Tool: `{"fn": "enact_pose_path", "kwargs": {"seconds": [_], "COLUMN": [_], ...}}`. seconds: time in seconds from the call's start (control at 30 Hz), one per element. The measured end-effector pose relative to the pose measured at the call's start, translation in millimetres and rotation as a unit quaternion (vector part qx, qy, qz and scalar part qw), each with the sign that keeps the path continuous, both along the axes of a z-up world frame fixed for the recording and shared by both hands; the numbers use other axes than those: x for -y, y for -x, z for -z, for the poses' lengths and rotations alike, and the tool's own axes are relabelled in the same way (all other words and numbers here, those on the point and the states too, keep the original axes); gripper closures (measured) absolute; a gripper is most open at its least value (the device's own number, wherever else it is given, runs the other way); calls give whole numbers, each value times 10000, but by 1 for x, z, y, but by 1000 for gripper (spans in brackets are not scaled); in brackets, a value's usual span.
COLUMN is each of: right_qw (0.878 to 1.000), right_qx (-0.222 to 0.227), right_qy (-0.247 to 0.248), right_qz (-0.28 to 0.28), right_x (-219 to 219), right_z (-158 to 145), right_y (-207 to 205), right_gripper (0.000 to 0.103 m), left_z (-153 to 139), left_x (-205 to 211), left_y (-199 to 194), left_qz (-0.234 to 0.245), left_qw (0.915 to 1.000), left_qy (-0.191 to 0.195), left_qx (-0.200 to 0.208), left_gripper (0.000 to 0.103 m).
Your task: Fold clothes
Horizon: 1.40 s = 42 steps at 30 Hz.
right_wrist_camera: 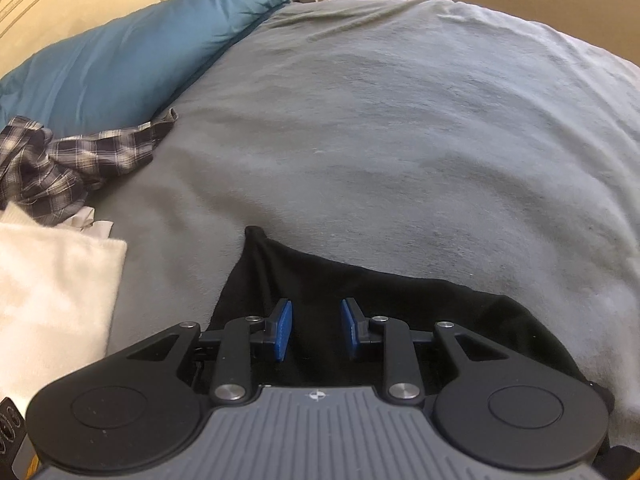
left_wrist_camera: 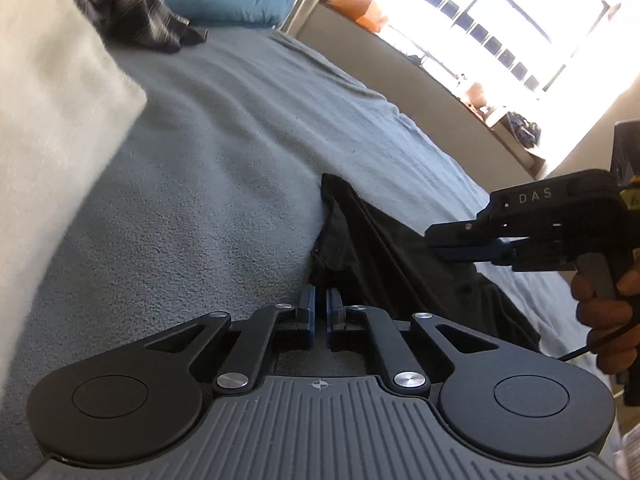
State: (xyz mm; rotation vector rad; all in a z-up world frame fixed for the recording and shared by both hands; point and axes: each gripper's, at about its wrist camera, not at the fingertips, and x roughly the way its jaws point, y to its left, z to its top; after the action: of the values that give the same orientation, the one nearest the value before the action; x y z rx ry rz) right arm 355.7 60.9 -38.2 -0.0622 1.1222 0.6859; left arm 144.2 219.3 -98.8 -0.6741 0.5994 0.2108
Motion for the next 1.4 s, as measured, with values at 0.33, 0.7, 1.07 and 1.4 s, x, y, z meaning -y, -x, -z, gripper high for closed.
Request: {"fn": "enact_pose_path", "kwargs": {"seconds": [0.33, 0.7, 1.07, 1.4], "right_qw": [9993, 9988, 9936, 9932], "right_qx": [-194, 438, -92, -1013], "right_qy": [43, -44, -925, 88], "right_qz": [-316, 230, 648, -558], "right_x": [-13, -88, 30, -45], "right_z": [3, 31, -64, 3], "right_y": [-1, -19, -4, 59], "right_gripper": [74, 74, 74, 76], "left_z": [5, 6, -3, -17], "left_x": [-22, -22, -28, -11], "left_y": [23, 30, 49, 56], "left_qz": [-296, -342, -157, 77], "left_qw": [9993, 9989, 9989, 9991], "left_qy": [213, 283, 433, 425], "left_qx": [-110, -124, 13, 56], "left_gripper": [102, 102, 102, 101]}}
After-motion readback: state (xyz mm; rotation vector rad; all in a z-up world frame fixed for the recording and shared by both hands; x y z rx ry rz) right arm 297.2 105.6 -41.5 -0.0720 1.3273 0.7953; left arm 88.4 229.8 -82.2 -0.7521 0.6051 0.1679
